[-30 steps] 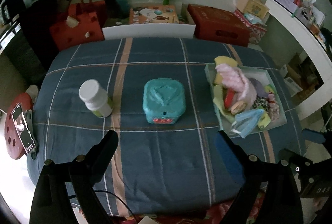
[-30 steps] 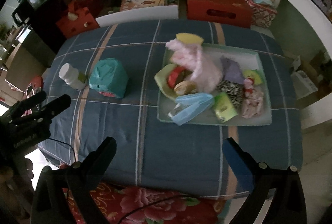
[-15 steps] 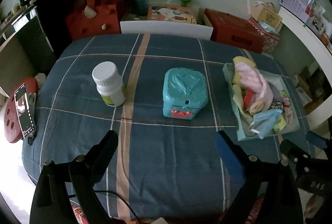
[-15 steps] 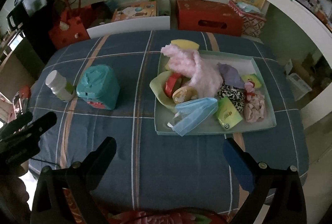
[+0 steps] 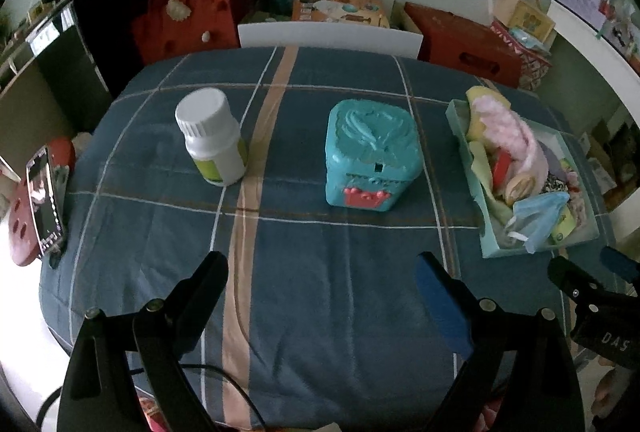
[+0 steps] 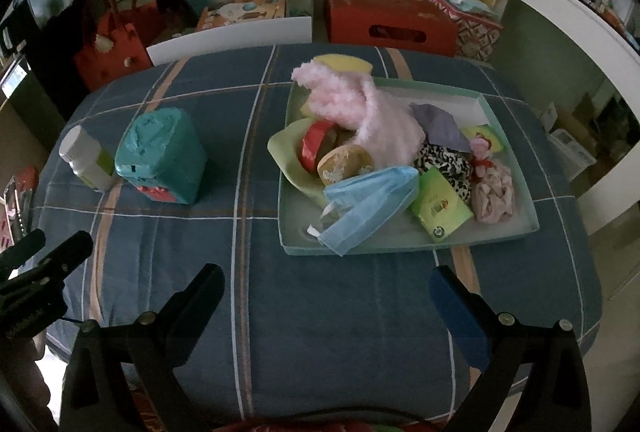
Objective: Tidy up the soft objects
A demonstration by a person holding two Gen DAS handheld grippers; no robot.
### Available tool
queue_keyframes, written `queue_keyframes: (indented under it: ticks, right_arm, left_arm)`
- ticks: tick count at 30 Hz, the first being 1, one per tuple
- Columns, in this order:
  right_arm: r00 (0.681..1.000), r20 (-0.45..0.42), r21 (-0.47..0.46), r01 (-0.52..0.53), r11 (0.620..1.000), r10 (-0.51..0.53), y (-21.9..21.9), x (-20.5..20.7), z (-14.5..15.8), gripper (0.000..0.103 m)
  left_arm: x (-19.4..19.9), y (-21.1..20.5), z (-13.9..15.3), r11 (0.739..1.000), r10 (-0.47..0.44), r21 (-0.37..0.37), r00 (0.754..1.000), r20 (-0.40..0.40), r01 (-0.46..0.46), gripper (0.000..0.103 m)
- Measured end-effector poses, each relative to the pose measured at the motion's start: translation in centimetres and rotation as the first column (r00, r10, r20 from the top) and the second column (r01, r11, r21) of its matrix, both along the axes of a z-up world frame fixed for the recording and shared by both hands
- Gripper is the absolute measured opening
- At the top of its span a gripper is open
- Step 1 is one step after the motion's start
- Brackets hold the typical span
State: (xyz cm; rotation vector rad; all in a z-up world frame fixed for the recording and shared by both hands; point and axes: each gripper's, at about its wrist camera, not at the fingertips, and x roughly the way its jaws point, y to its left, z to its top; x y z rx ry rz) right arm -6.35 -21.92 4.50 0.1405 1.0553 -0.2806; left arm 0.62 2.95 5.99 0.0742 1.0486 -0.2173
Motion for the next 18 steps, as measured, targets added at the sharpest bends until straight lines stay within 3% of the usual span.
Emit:
queue_keyframes:
  ticks: [18]
  right_arm:
    - [0.999,-0.037,-0.019,0.002,1.000,-0.002,-0.5,0.8,-1.6,0.103]
  left_arm:
    - [0.8,0.0,-1.7,0.999,0.044,0.022,0.998,-0.037,-0.044,0.094]
